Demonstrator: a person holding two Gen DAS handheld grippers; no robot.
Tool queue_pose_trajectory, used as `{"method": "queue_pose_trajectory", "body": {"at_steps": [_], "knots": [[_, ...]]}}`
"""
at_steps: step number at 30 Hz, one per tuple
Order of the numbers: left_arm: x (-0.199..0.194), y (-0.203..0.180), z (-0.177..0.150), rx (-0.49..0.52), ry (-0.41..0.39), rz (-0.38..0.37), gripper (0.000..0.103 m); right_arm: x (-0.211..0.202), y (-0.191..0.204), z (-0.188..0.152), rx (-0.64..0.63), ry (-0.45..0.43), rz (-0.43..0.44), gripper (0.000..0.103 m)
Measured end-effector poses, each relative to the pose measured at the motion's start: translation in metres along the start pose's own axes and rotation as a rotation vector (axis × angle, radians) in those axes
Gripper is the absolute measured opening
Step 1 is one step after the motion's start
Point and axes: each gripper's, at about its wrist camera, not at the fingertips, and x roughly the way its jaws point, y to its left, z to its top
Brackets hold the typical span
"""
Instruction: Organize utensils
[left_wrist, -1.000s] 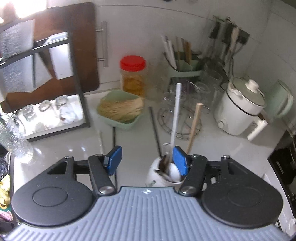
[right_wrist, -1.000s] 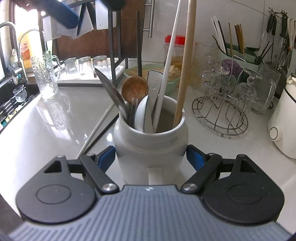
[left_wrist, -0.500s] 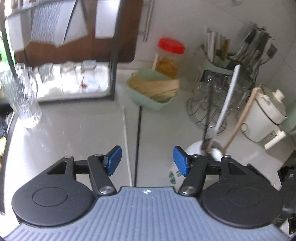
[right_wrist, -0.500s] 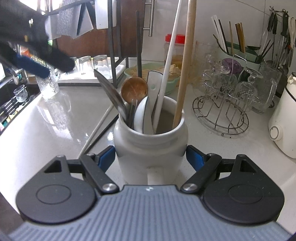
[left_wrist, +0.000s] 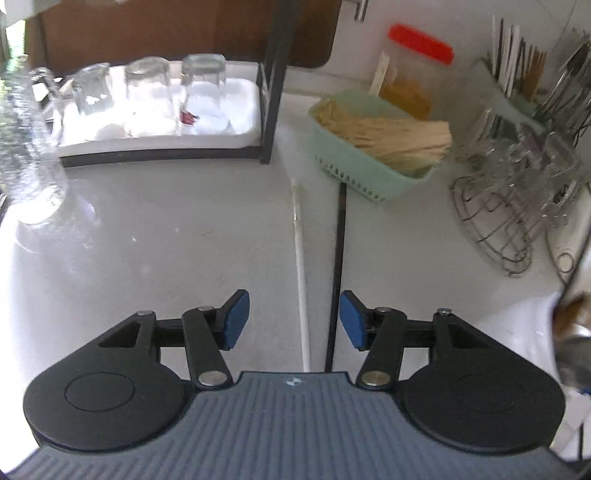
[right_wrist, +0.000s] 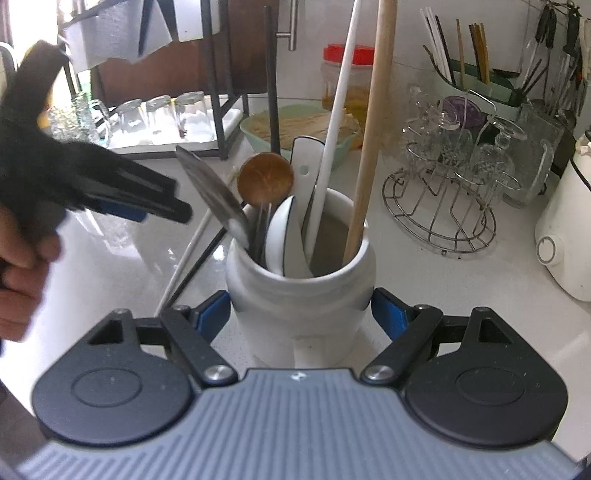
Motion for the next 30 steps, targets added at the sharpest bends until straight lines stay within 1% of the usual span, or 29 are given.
{"method": "queue_pose_trajectory", "body": {"at_steps": [5,6,8,9,12,14,15,16,22,25,30], "knots": [[0.034,-0.008,0.01,0.028,0.003,0.036,0.048,-0.002,-0.001,-0.002,-0.013,-0.008,0.002,0.086],[0.039,-0.008,0.012,0.03,-0.002,0.041,0.047,-0.001,-0.001,-0.002,-0.011,-0.008,0.002,0.086],[0.046,-0.009,0.018,0.038,-0.023,0.055,0.04,-0.002,0.0,-0.003,-0.01,-0.007,0.001,0.085],[0.049,-0.01,0.02,0.048,-0.031,0.063,0.038,-0.002,0.0,-0.003,-0.007,-0.007,0.001,0.085],[0.056,-0.014,0.028,0.075,-0.034,0.075,0.026,-0.002,0.0,-0.002,-0.001,-0.005,-0.001,0.085],[0.057,-0.018,0.03,0.097,-0.025,0.075,0.013,-0.002,0.0,-0.001,0.002,-0.004,-0.003,0.085],[0.058,-0.02,0.031,0.107,-0.017,0.078,0.009,-0.002,0.0,-0.001,0.002,-0.005,-0.004,0.085],[0.058,-0.021,0.031,0.115,-0.012,0.079,0.008,-0.001,0.0,-0.002,0.003,-0.005,-0.005,0.085],[0.053,-0.023,0.026,0.125,0.021,0.051,0.007,-0.001,0.001,-0.001,0.003,-0.005,-0.009,0.085],[0.043,-0.021,0.016,0.134,0.036,0.046,0.007,-0.001,0.001,-0.001,0.003,-0.003,-0.009,0.085],[0.026,-0.01,-0.001,0.111,0.068,0.044,0.007,-0.001,0.001,-0.001,-0.002,0.006,-0.011,0.085]]}}
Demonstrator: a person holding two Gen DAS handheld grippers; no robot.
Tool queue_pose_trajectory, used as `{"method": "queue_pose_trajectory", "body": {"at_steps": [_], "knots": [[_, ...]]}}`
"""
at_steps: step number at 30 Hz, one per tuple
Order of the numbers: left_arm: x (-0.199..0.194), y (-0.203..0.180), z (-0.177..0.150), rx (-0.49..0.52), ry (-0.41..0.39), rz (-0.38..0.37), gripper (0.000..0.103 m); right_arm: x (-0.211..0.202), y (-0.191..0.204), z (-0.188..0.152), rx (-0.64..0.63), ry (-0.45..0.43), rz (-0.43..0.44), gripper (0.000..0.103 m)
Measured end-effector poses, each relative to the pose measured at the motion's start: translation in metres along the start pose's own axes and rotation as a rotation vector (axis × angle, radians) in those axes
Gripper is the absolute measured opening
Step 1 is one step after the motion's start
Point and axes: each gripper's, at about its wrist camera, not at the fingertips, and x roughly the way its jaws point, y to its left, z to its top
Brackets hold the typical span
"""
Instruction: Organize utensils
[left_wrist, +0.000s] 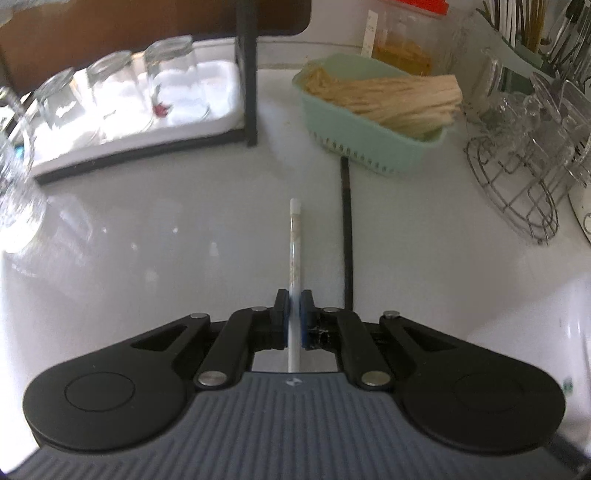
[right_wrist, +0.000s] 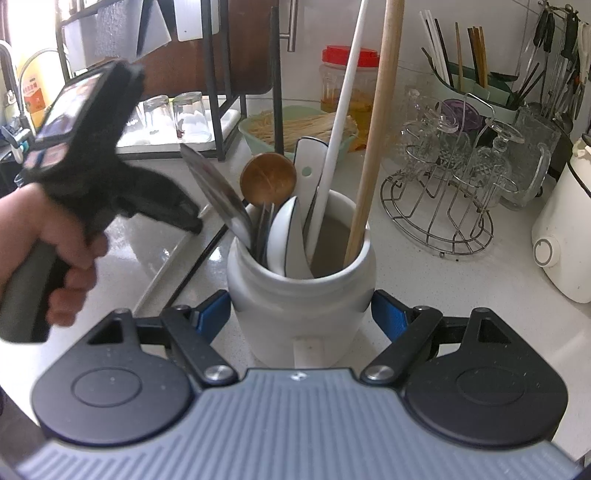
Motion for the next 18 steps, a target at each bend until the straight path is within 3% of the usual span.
{"method": "queue_pose_trajectory", "body": {"at_steps": [8,14,18], "knots": [[-0.016,0.01,-0.024,0.009,0.012,-0.003,0.007,0.002,0.004,0.003,-0.003,0.011,0.003,0.085],[-0.015,0.017,-0.018,-0.012,0.015,-0.035,0.008,0.004,0.006,0.005,-0.012,0.018,0.013,0.085],[-0.009,0.015,-0.007,0.013,0.006,-0.038,0.023,0.004,0.007,0.005,-0.006,0.017,0.008,0.085]]}}
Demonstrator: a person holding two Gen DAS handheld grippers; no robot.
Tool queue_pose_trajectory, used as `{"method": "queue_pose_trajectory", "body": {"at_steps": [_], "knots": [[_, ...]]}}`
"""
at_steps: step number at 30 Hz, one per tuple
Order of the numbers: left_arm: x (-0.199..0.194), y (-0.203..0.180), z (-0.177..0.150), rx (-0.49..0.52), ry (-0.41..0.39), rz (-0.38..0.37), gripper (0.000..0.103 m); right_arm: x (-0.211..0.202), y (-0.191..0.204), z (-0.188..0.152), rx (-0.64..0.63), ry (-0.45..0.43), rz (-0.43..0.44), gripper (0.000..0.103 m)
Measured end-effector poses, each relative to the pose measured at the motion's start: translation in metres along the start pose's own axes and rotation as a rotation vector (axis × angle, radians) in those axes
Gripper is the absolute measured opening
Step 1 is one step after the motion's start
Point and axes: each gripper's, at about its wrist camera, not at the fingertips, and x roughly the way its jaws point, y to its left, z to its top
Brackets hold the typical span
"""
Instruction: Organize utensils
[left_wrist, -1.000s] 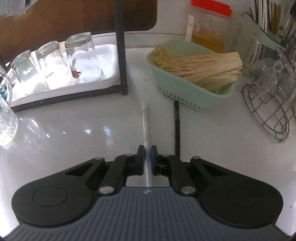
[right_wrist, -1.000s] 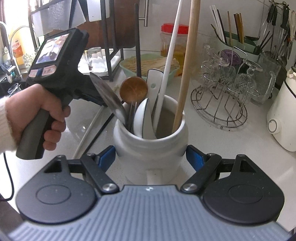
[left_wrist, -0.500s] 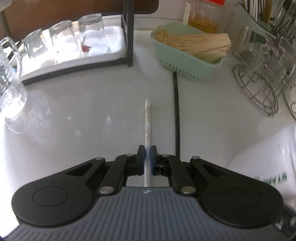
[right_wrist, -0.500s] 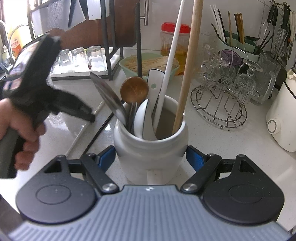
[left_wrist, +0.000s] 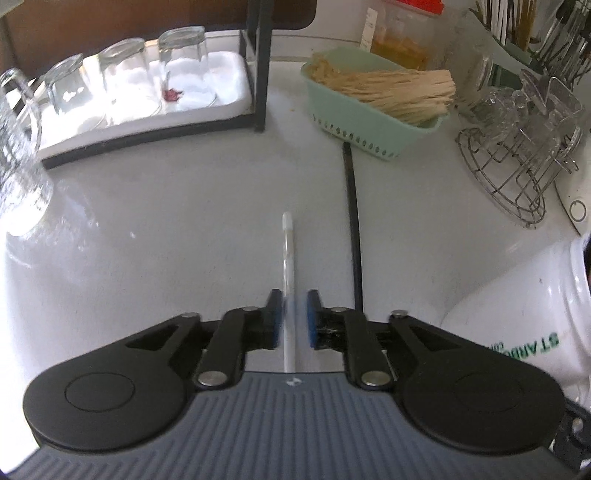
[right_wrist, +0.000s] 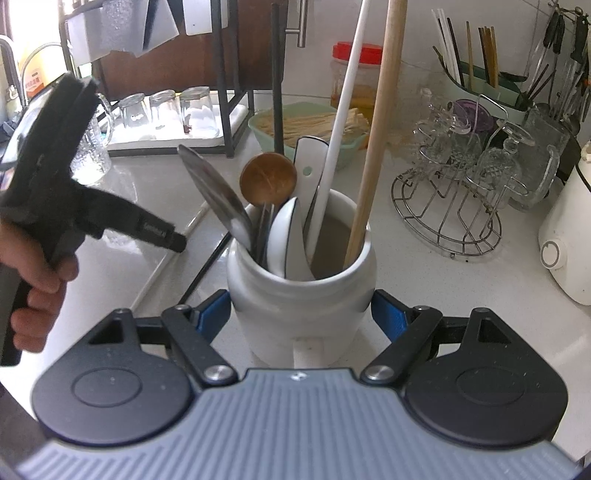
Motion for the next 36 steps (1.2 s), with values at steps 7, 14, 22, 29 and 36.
{"method": "queue_pose_trajectory", "body": {"at_steps": [7,14,22,29,36], "knots": [[0.011,-0.004,0.02,0.005,-0.013,0.052,0.03,-0.001,0.002,-0.003,0.023,-0.019,-0.01,0.085],[0.018,-0.011,0.025,0.086,0.018,0.042,0.03,0.0,0.006,-0.003,0.036,-0.03,-0.022,0.085],[0.028,-0.02,0.044,0.161,0.111,0.035,0.03,0.001,0.008,-0.002,0.046,-0.03,-0.03,0.085],[0.031,-0.015,0.049,0.167,0.116,0.026,0.009,0.001,0.009,-0.002,0.051,-0.03,-0.035,0.085],[0.028,-0.02,0.048,0.209,0.104,0.032,0.007,0.001,0.01,-0.002,0.051,-0.031,-0.041,0.085]]}}
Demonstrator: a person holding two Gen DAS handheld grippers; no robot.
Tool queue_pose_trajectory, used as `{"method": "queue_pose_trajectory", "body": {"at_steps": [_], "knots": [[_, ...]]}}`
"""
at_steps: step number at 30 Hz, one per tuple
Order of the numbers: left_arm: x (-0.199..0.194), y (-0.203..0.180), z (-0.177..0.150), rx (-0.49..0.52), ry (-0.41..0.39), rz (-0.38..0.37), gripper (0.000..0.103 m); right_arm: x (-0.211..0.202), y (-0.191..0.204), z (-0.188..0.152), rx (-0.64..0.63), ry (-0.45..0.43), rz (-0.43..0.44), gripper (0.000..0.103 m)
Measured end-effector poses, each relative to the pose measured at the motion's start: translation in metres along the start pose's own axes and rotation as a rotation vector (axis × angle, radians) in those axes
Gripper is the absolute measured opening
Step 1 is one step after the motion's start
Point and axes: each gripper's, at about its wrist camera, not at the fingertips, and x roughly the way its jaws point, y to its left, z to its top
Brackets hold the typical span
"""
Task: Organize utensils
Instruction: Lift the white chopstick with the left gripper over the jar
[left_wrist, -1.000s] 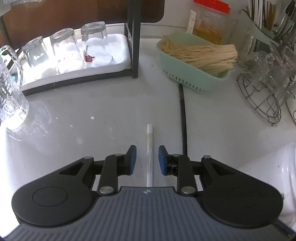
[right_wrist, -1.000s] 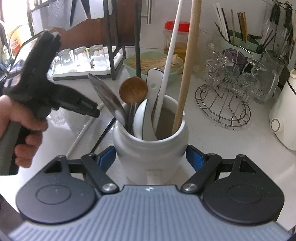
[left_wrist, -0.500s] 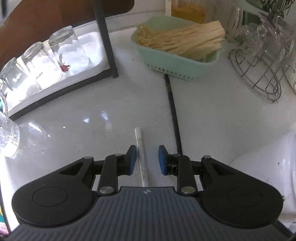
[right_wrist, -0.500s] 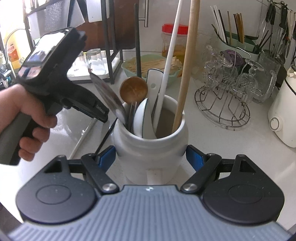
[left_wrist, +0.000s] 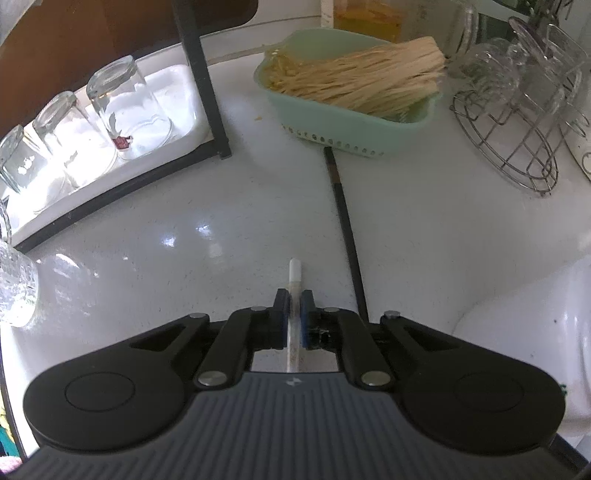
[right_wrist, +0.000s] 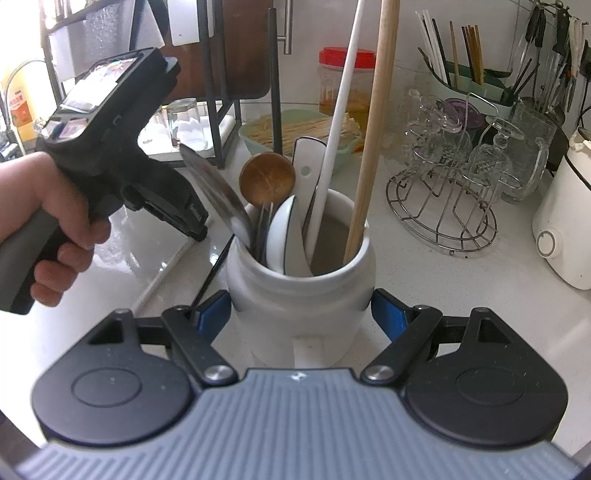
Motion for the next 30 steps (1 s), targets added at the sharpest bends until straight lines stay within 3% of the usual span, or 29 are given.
{"method": "queue_pose_trajectory", "body": {"at_steps": [15,22,30], "knots": [[-0.112,0.003,0.004,-0.112,-0.225,0.007,0.007,0.004,-0.003,0.003,-0.024,-0.001,0.036,0.085],[-0.17,-0.006,-0.013,-0.167,-0.343,0.03,0.007,0.009,-0.005,0.009,-0.081,-0.001,0.082,0.085],[-0.211,-0.021,-0.028,-0.183,-0.416,0.033,0.007,0.011,-0.004,0.008,-0.094,-0.015,0.093,0.085]]}}
